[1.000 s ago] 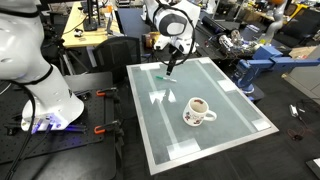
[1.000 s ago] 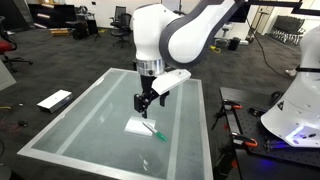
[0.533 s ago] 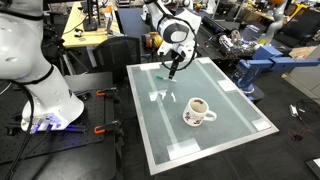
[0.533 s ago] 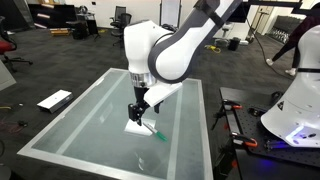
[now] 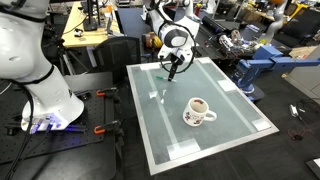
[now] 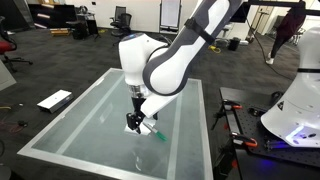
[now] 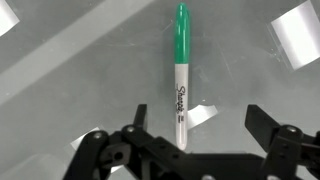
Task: Put the green marker in the mug
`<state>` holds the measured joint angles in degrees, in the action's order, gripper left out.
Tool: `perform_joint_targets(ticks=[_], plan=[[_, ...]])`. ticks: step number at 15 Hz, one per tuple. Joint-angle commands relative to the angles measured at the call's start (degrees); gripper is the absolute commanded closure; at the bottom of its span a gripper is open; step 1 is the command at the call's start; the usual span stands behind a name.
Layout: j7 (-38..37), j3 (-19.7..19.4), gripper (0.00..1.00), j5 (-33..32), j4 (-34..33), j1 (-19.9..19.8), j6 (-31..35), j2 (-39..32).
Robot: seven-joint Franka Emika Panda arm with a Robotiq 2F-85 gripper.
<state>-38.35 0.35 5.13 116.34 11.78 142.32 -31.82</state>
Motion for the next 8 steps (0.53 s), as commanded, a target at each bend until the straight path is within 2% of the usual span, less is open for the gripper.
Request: perform_joint_targets(ticks=[1,2,8], plan=[[-1.8,-0.9,0.13,0.6,-0.5,1.0,0.1,-0.8],[-1.8,-0.9,0.26,0.7,-0.4,1.0,0.3,-0.8],[-1.2,-0.6,0.72,1.5,0.2,0.7,0.8,-0.8]])
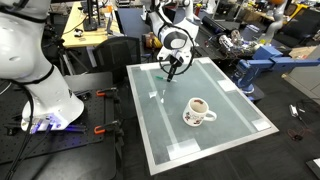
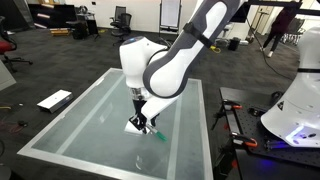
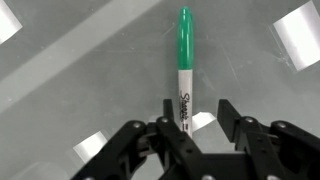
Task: Put the green marker in the mug
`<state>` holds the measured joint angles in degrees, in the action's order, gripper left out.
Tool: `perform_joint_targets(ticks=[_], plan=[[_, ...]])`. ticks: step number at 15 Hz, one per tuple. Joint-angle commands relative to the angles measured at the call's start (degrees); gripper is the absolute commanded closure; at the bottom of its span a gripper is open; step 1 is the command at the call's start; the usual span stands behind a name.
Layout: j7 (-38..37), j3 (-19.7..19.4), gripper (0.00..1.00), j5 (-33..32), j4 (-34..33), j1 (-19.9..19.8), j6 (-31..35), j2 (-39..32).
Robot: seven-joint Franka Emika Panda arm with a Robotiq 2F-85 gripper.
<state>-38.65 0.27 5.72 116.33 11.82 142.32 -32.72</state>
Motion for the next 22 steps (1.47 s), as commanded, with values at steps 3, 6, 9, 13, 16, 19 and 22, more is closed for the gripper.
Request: perform_joint_targets(ticks=[3,6,9,13,16,19,22], plan=[[-0.6,-0.4,0.96,1.1,0.3,0.5,0.8,0.2],[0.6,0.0,0.97,1.4,-0.1,-0.1,-0.2,0.0],[5.9,1.3,0.97,1.9,-0.6,-2.2,-5.4,1.9],[14.6,1.1,0.97,0.9,-1.3,-3.8,-17.3,6.4],[18.3,-0.2,0.97,-1.7,-2.6,-4.7,-27.0,10.7],[18.2,-1.7,0.97,-6.0,-5.6,-5.5,-34.7,14.1],[15.8,-3.2,0.97,-10.0,-9.0,-6.3,-38.4,15.8]])
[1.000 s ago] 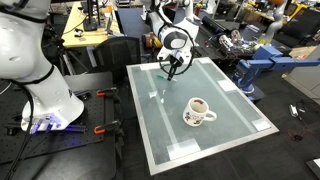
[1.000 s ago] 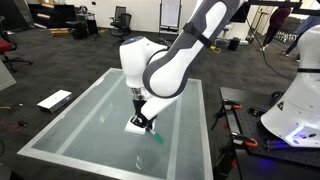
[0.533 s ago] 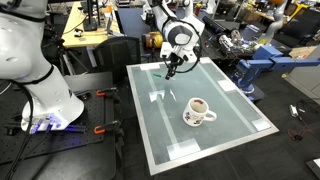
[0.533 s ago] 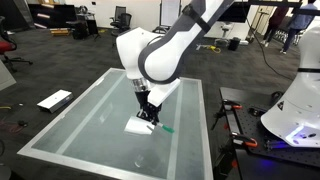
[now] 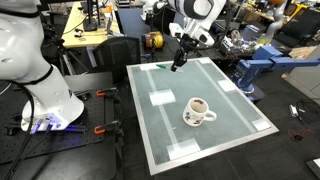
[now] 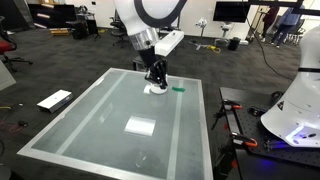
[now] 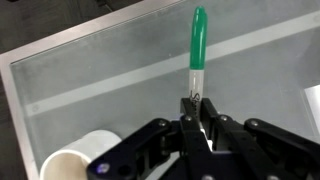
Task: Put the green marker in the mug
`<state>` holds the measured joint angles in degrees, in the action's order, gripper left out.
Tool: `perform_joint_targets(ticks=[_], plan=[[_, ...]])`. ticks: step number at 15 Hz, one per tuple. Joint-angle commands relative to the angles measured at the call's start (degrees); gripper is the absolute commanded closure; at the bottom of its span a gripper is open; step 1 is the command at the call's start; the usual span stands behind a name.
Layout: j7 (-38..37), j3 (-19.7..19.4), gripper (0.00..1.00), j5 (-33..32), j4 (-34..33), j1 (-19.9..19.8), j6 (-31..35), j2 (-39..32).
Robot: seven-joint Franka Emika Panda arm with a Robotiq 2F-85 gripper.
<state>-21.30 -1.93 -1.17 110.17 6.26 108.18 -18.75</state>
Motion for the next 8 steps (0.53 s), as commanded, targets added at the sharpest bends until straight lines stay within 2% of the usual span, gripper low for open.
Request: perform_joint_targets(ticks=[1,4,5,8], plan=[[-2.0,-1.3,0.97,-4.0,-3.9,-1.1,-4.6,2.0],[-2.2,-2.0,0.97,-6.9,-7.0,-1.8,-5.3,1.6],[-1.4,-1.4,0.87,-5.5,-4.8,-2.0,-2.6,1.9],[-1.4,-1.6,0.87,-6.0,-5.8,-2.4,-3.1,1.9]])
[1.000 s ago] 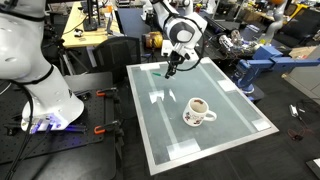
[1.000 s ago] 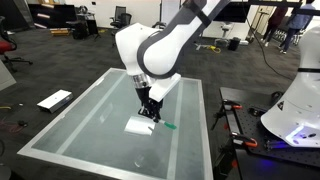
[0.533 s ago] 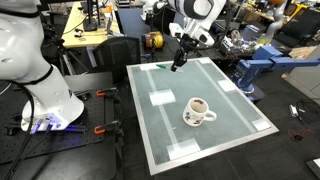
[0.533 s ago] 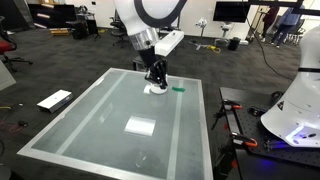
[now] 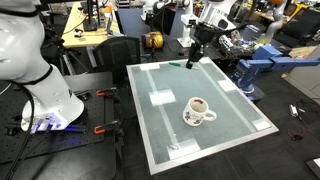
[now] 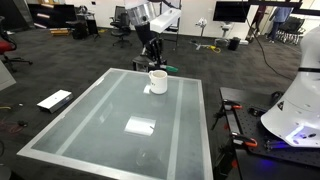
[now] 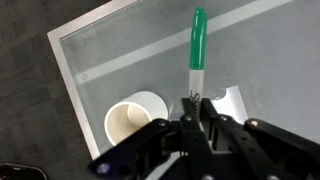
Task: Put the green marker in the mug
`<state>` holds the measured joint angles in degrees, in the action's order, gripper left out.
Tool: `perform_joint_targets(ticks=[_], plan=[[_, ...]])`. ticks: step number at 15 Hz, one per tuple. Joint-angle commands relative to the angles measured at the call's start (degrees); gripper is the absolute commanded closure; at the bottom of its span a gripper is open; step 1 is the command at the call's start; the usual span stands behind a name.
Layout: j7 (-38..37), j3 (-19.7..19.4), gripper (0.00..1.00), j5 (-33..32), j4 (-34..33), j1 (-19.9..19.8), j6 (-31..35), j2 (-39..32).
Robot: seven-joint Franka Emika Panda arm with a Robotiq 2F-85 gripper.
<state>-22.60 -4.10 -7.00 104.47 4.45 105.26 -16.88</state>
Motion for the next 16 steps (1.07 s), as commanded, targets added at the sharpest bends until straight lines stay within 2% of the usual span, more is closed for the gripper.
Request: perform_joint_targets(ticks=[1,2,4,9,16], plan=[[-0.1,0.6,0.87,-0.2,-0.1,-0.5,-0.2,0.0],[-0.1,0.6,0.97,-0.2,-0.1,-0.5,-0.2,-0.1],[-9.6,-0.6,0.97,-2.7,1.0,0.6,3.7,-0.1],[-26.4,-1.3,0.97,-9.2,2.0,2.0,9.5,-0.2],[-51.9,-2.3,0.97,-26.1,2.6,4.2,13.5,-1.2]])
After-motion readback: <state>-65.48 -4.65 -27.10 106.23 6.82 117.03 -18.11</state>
